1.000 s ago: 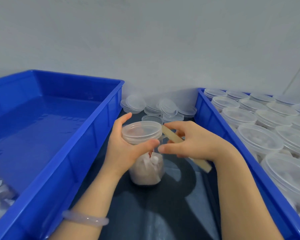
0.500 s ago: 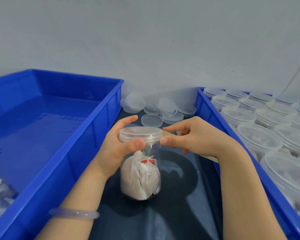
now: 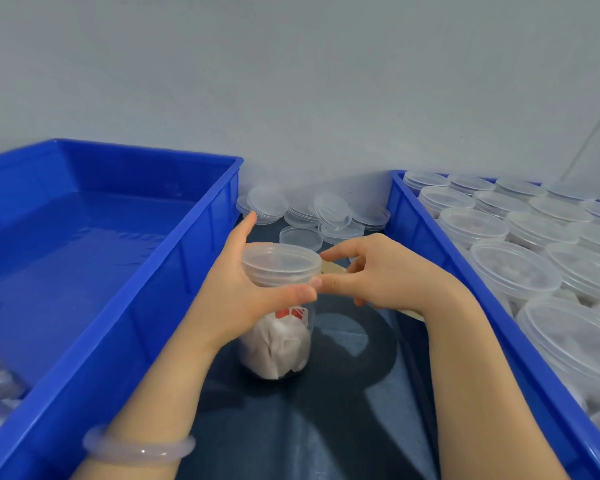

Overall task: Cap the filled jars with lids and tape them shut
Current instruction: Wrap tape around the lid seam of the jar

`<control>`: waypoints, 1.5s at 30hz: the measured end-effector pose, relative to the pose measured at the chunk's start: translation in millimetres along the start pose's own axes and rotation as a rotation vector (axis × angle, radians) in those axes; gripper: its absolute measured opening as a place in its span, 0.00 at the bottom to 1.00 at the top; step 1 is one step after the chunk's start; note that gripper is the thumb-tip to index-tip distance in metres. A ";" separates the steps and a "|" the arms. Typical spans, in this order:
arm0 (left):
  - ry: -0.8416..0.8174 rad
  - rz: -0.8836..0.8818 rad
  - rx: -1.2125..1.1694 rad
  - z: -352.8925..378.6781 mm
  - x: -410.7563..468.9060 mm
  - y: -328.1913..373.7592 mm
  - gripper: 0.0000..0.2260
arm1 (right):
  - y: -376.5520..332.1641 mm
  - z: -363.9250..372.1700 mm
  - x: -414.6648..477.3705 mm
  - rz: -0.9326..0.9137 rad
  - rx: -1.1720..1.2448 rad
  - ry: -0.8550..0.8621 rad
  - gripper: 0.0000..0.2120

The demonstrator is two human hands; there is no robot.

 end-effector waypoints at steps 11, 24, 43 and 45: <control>0.071 -0.008 -0.241 -13.0 4.6 -13.9 0.43 | 1.7 -5.3 -7.0 -0.044 0.134 -0.008 0.21; -0.240 -0.049 -0.421 14.5 0.8 -18.9 0.52 | 6.4 0.1 2.9 -0.061 0.110 -0.038 0.43; 0.075 0.017 -0.145 -7.6 4.5 -8.0 0.40 | 7.2 4.2 -3.2 -0.042 0.138 -0.081 0.24; 0.055 0.023 -0.169 -8.0 4.2 -7.7 0.39 | 7.1 2.1 -1.8 -0.047 0.137 -0.049 0.23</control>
Point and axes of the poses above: each hand's wrist, its own x-axis towards the middle knuckle, its own z-axis out of the palm, y = z × x, the point moved 8 cm from there along x, towards the middle knuckle, and after that the axes turned 12 degrees about -y, right-handed, at the moved point
